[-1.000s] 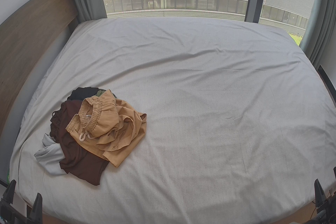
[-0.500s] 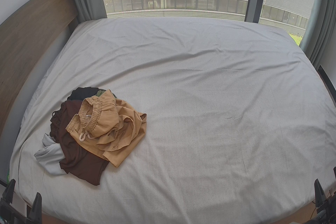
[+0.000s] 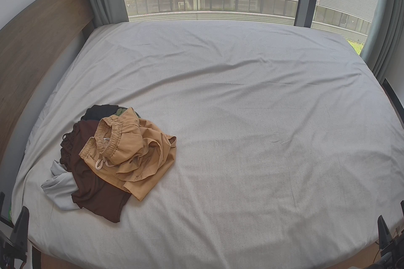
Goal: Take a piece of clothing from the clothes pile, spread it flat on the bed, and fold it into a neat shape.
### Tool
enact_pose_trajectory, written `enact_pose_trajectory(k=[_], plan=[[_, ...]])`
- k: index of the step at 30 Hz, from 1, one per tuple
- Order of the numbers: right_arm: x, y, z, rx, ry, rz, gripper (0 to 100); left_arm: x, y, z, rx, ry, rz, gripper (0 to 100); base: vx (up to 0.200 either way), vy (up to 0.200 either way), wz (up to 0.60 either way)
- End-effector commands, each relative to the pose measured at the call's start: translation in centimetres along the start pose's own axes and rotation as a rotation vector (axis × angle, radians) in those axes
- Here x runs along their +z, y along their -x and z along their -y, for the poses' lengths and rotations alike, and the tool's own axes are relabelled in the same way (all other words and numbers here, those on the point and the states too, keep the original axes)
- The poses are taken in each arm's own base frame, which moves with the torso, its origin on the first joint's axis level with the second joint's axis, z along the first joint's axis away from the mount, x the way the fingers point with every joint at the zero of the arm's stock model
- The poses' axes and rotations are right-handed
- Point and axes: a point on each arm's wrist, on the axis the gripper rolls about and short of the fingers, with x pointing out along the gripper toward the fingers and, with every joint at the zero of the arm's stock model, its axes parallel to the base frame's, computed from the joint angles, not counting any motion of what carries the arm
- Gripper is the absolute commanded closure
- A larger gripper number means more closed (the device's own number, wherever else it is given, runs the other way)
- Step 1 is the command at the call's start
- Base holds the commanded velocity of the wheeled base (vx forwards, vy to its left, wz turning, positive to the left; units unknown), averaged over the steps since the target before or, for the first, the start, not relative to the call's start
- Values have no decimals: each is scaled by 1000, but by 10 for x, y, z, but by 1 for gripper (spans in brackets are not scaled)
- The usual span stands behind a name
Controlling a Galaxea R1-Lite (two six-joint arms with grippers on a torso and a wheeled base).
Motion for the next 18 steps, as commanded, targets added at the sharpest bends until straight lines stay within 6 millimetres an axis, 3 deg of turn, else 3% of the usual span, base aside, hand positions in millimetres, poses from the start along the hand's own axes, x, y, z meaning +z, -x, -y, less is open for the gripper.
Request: enact_pose_trajectory(k=[1,8,18], plan=[[-5,-1,0,1,-2,-11,0,21,-27,3,-52,54,-124,0,0,0,0],[-5,-1,0,1,-2,-11,0,40,-66,7,-78,86,-189,0,0,0,0],[-5,-1,0,1,-2,-11,0,50,-132,11,-95,93,-238,0,0,0,0]])
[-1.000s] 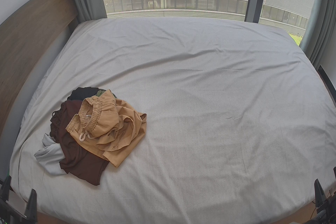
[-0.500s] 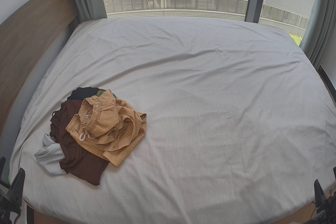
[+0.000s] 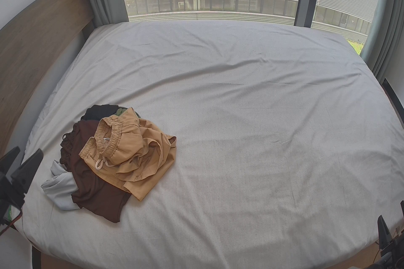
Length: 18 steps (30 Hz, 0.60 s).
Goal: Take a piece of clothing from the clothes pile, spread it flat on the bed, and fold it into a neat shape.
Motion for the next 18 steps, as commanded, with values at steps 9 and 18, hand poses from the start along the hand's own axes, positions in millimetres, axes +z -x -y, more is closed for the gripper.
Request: enact_pose_trajectory(k=[9,18], plan=[[-5,-1,0,0,0,-11,0,19,-84,-1,-73,37,-169,0,0,0,0],[-5,-1,0,0,0,-11,0,14,-117,-4,-120,55,-248,0,0,0,0]])
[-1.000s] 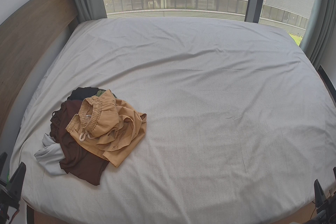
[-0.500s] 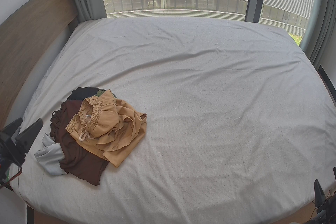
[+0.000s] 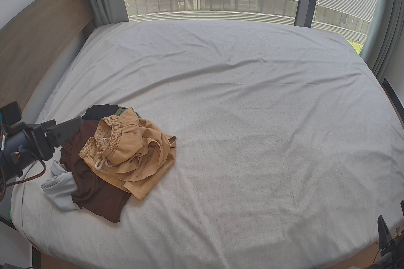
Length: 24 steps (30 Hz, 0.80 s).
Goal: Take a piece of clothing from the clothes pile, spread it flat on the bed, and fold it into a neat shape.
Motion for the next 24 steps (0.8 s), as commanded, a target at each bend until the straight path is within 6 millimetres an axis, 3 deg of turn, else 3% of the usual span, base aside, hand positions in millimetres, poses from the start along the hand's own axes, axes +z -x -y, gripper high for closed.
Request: enact_pose_trajectory(k=[1,13,24], plan=[[-5,-1,0,0,1,-11,0,-8,-25,-8,-5,22,-79,0,0,0,0],[-5,-1,0,0,1,-11,0,-25,-74,-32,-11,82,-111,0,0,0,0],[-5,-1,0,0,1,-11,0,-33,-94,-44,-14,161,-128,0,0,0,0]])
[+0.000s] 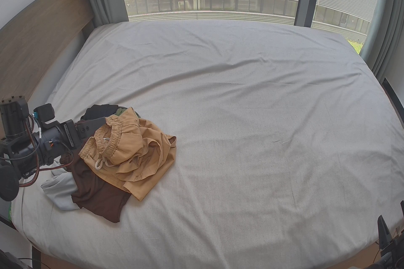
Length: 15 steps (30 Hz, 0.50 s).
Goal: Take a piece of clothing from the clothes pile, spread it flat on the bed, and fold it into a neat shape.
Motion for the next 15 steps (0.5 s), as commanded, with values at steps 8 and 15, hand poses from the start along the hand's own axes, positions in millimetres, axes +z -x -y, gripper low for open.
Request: enact_pose_trajectory(k=[8,15], plan=[[-5,-1,0,0,1,-11,0,-15,-33,-19,18,23,-37,0,0,0,0],[-5,-1,0,0,1,-11,0,-14,-49,-25,20,24,-42,0,0,0,0]])
